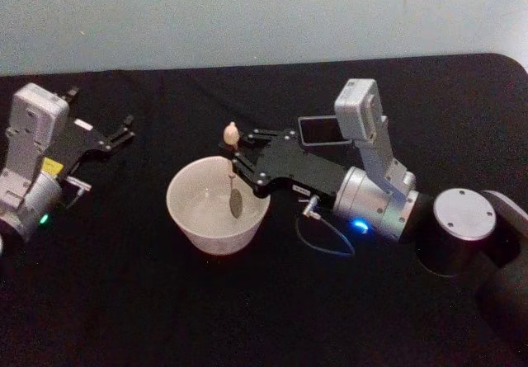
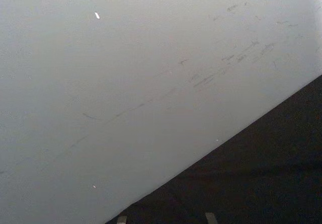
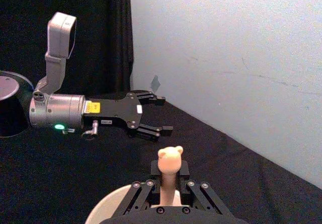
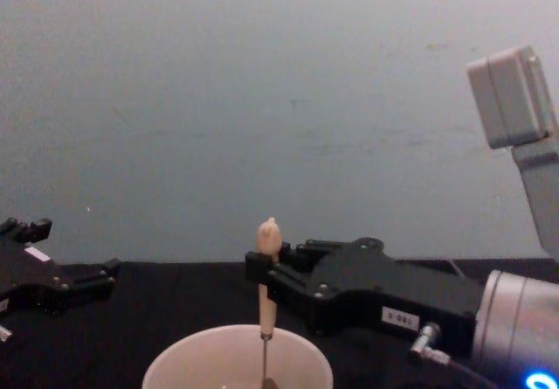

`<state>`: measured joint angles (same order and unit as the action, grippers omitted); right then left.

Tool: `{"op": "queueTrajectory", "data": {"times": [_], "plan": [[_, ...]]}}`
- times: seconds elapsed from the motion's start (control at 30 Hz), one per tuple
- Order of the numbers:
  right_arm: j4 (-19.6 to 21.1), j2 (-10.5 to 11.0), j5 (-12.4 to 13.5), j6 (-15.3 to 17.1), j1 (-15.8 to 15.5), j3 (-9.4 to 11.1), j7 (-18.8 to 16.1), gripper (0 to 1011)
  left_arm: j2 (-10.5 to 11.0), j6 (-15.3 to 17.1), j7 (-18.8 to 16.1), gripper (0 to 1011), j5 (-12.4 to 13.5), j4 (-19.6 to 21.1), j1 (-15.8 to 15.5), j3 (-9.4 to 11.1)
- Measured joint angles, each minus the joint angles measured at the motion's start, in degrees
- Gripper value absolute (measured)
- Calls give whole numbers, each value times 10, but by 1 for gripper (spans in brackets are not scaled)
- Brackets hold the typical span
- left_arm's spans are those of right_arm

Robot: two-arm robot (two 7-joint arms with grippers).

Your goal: Pick up the stirring spoon with one hand, stir inside the cup, then place it back in its original position.

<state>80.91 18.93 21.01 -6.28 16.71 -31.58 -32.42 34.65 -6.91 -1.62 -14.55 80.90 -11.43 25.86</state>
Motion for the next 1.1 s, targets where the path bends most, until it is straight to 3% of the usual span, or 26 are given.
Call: {"op": "queueTrajectory", "data": {"times": [0.37,0.67,1.1], "plan": [[35,22,14,7,-20,7,-7,210,0,0,0,1001,0,0,0,0],[51,34,15,13,-31,0,-14,210,0,0,0,1001,0,0,0,0],[54,26,20,14,-26,-17,-21,210,0,0,0,1001,0,0,0,0]]}}
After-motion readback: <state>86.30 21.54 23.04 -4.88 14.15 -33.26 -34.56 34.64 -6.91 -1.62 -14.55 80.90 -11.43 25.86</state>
